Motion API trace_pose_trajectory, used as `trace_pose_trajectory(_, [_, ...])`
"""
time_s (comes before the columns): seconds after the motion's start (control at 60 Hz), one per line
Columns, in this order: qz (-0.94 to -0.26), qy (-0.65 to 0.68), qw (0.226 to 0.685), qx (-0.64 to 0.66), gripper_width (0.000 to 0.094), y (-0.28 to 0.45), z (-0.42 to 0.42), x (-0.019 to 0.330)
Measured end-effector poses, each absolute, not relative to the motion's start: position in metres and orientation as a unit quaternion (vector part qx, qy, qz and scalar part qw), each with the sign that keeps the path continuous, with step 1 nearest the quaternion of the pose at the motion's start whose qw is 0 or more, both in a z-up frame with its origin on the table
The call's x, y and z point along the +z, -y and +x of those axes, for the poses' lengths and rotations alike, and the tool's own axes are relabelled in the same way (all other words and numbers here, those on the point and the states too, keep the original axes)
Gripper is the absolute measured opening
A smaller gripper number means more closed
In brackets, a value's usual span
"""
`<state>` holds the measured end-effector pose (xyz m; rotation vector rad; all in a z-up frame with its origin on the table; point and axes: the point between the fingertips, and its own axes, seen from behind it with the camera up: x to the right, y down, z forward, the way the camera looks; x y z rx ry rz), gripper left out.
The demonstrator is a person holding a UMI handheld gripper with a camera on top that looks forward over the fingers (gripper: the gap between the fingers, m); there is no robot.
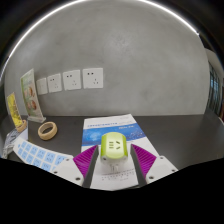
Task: Unplug charger
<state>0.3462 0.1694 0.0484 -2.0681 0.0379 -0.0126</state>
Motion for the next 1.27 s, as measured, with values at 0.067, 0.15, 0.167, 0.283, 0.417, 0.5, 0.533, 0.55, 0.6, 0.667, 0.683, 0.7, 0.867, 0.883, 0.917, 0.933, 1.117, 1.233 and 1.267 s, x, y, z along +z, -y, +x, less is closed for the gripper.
trace_pose_trajectory(0.067, [-0.856,-0.025,0.516,-0.001,0.0689,-0.163,0.345,0.053])
trace_pose_trajectory(0.15, [-0.856,-0.035,0.516,0.005,0.0759,-0.146,0.341,0.061])
trace_pose_trajectory(0.167, [-0.855,-0.036,0.517,0.004,0.0771,-0.141,0.339,0.063])
trace_pose_trajectory(0.283, [-0.846,-0.041,0.531,-0.005,0.0799,-0.103,0.325,0.083])
trace_pose_trajectory(0.417, [-0.842,-0.052,0.538,-0.015,0.0802,-0.041,0.297,0.1])
trace_pose_trajectory(0.5, [-0.843,-0.051,0.535,-0.021,0.0815,0.005,0.273,0.105])
trace_pose_trajectory(0.533, [-0.844,-0.048,0.534,-0.026,0.0831,0.024,0.264,0.104])
trace_pose_trajectory(0.55, [-0.844,-0.047,0.533,-0.03,0.0842,0.033,0.261,0.104])
trace_pose_trajectory(0.6, [-0.847,-0.042,0.528,-0.04,0.0846,0.061,0.25,0.104])
trace_pose_trajectory(0.667, [-0.85,-0.046,0.523,-0.047,0.0844,0.097,0.236,0.101])
trace_pose_trajectory(0.683, [-0.851,-0.047,0.521,-0.048,0.0846,0.106,0.233,0.101])
trace_pose_trajectory(0.7, [-0.852,-0.046,0.52,-0.048,0.0845,0.114,0.229,0.1])
trace_pose_trajectory(0.867, [-0.851,-0.043,0.521,-0.038,0.0845,0.177,0.207,0.103])
trace_pose_trajectory(0.883, [-0.851,-0.041,0.523,-0.037,0.0846,0.182,0.206,0.104])
trace_pose_trajectory(0.917, [-0.848,-0.04,0.528,-0.036,0.0846,0.19,0.205,0.107])
trace_pose_trajectory(0.933, [-0.846,-0.039,0.531,-0.036,0.0846,0.192,0.205,0.108])
trace_pose_trajectory(1.117, [-0.826,-0.015,0.561,-0.05,0.0845,0.214,0.234,0.125])
trace_pose_trajectory(1.233, [-0.827,0.005,0.559,-0.056,0.0842,0.219,0.274,0.121])
trace_pose_trajectory(1.267, [-0.831,0.008,0.553,-0.062,0.084,0.22,0.29,0.117])
